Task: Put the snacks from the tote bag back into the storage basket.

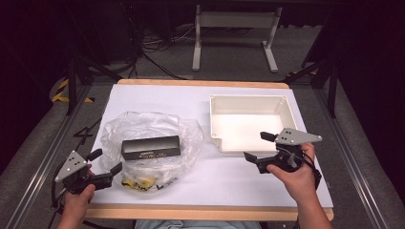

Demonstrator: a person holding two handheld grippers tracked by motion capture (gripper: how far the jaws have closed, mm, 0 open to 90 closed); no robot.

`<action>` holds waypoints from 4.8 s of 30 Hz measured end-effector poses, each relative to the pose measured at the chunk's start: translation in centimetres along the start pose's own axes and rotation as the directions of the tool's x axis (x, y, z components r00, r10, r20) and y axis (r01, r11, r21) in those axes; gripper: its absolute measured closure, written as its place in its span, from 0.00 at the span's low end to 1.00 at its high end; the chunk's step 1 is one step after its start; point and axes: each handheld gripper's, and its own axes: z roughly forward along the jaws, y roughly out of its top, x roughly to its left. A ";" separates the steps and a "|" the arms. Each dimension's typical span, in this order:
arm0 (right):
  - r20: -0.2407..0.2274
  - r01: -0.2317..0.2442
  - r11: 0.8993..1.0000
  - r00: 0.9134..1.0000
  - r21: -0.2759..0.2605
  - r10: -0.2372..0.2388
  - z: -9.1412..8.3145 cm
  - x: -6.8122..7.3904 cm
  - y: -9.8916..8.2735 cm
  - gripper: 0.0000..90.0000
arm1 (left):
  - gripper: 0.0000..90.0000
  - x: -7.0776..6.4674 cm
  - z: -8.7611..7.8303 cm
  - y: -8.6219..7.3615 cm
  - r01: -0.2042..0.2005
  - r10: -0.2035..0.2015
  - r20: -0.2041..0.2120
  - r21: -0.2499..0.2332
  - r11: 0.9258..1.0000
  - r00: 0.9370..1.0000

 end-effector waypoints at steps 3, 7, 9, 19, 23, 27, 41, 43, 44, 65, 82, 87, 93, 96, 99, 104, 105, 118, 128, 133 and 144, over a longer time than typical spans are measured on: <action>0.000 0.008 1.000 1.000 -0.001 -0.008 -0.1 0.1 0.3 0.13 | 0.11 0.0 0.0 0.0 -0.004 0.004 0.001 0.009 1.000 1.000; 0.002 0.023 1.000 1.000 0.009 -0.023 0.0 0.1 0.8 0.13 | 0.11 0.0 0.0 0.0 -0.003 0.003 0.001 0.001 1.000 1.000; -0.008 0.033 0.999 0.999 0.014 -0.033 0.2 0.1 0.9 0.13 | 0.11 0.0 0.0 0.0 -0.006 0.006 0.003 0.002 1.000 1.000; -0.071 0.095 0.995 0.993 0.020 -0.093 2.0 0.4 2.8 0.13 | 0.11 -0.1 -0.4 -0.2 -0.002 0.002 0.002 0.007 1.000 1.000; -0.103 0.127 0.992 0.987 0.022 -0.125 2.8 0.4 3.8 0.13 | 0.11 -0.1 -0.8 -0.4 0.006 -0.006 0.000 0.002 1.000 1.000; -0.138 0.150 0.988 0.980 0.027 -0.145 3.8 0.4 4.5 0.13 | 0.11 -0.1 -1.1 -0.5 0.008 -0.008 -0.005 -0.003 1.000 1.000; -0.236 0.236 0.971 0.946 0.035 -0.221 6.1 0.7 8.5 0.13 | 0.11 -0.1 -1.6 -0.6 0.008 -0.009 -0.014 -0.009 1.000 1.000; -0.247 0.246 0.969 0.941 0.036 -0.230 6.5 0.8 9.0 0.13 | 0.11 -0.2 -1.6 -0.6 0.010 -0.010 -0.018 -0.016 1.000 1.000; -0.252 0.252 0.967 0.939 0.036 -0.235 6.6 0.8 9.1 0.13 | 0.11 -0.1 -1.6 -0.6 0.012 -0.012 -0.017 -0.017 1.000 1.000; -0.333 0.305 0.950 0.904 0.060 -0.269 10.7 1.3 13.4 0.15 | 0.11 0.0 -1.2 -0.4 0.011 -0.011 -0.004 -0.020 1.000 1.000; -0.438 0.377 0.924 0.843 0.065 -0.313 15.3 2.5 15.0 0.18 | 0.11 0.0 -0.9 -0.2 0.005 -0.005 0.013 -0.016 1.000 1.000; -0.466 0.401 0.914 0.821 0.062 -0.329 17.1 3.0 15.0 0.19 | 0.11 0.0 -0.8 -0.2 0.001 -0.001 0.017 -0.014 1.000 1.000; -0.496 0.439 0.895 0.796 0.082 -0.346 18.8 3.4 14.9 0.24 | 0.11 0.0 -0.8 -0.2 0.003 -0.003 0.016 -0.017 1.000 1.000; -0.505 0.436 0.896 0.793 0.084 -0.339 19.6 3.6 14.6 0.23 | 0.11 0.0 -0.8 -0.2 0.001 -0.001 0.016 -0.016 1.000 1.000; -0.529 0.396 0.914 0.797 0.090 -0.293 20.3 3.8 14.1 0.23 | 0.11 0.0 -0.8 -0.2 0.003 -0.003 0.016 -0.019 1.000 1.000; -0.511 0.393 0.911 0.812 0.123 -0.282 21.6 4.3 13.0 0.18 | 0.11 0.0 -0.8 -0.2 0.003 -0.003 0.017 -0.016 1.000 1.000; -0.507 0.399 0.909 0.812 0.122 -0.288 21.7 4.3 12.8 0.17 | 0.11 0.0 -0.8 -0.2 0.001 -0.001 0.018 -0.015 1.000 1.000; -0.539 0.450 0.875 0.789 0.181 -0.295 24.6 4.4 10.6 0.18 | 0.11 0.0 -0.7 -0.2 -0.002 0.002 0.020 -0.014 1.000 1.000; -0.565 0.485 0.843 0.773 0.233 -0.289 26.0 5.2 9.6 0.20 | 0.11 0.0 -0.7 -0.2 0.001 0.000 0.026 -0.016 1.000 1.000; -0.575 0.506 0.824 0.764 0.255 -0.291 26.8 5.7 9.0 0.20 | 0.11 0.1 -0.7 -0.2 0.005 -0.005 0.023 -0.015 1.000 1.000; -0.573 0.532 0.790 0.765 0.304 -0.294 28.1 6.3 8.1 0.19 | 0.11 0.1 -0.7 -0.2 0.001 0.000 0.031 -0.015 1.000 1.000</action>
